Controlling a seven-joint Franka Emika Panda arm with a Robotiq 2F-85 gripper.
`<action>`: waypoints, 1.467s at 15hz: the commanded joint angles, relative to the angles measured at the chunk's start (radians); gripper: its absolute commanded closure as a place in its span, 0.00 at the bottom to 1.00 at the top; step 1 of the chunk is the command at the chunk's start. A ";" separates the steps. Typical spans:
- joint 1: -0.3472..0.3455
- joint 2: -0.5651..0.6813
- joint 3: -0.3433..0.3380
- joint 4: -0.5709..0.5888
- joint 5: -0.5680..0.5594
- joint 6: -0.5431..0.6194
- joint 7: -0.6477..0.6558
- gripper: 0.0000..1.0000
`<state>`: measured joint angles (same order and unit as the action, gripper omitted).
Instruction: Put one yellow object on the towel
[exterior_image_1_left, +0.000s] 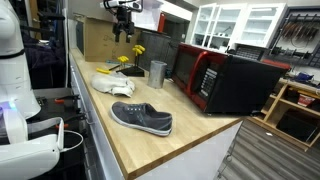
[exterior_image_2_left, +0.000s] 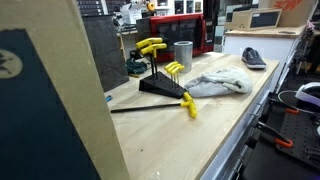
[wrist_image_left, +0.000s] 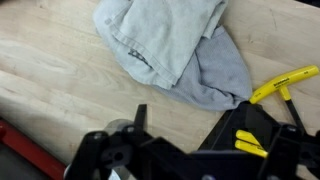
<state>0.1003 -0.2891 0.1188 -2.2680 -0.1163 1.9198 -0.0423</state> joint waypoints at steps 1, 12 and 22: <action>0.008 0.097 -0.008 0.112 -0.009 0.003 -0.078 0.00; 0.030 0.330 0.009 0.433 -0.016 -0.082 -0.461 0.00; 0.032 0.330 0.024 0.381 -0.018 -0.007 -0.506 0.00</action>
<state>0.1294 0.0479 0.1360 -1.8613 -0.1159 1.8636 -0.5053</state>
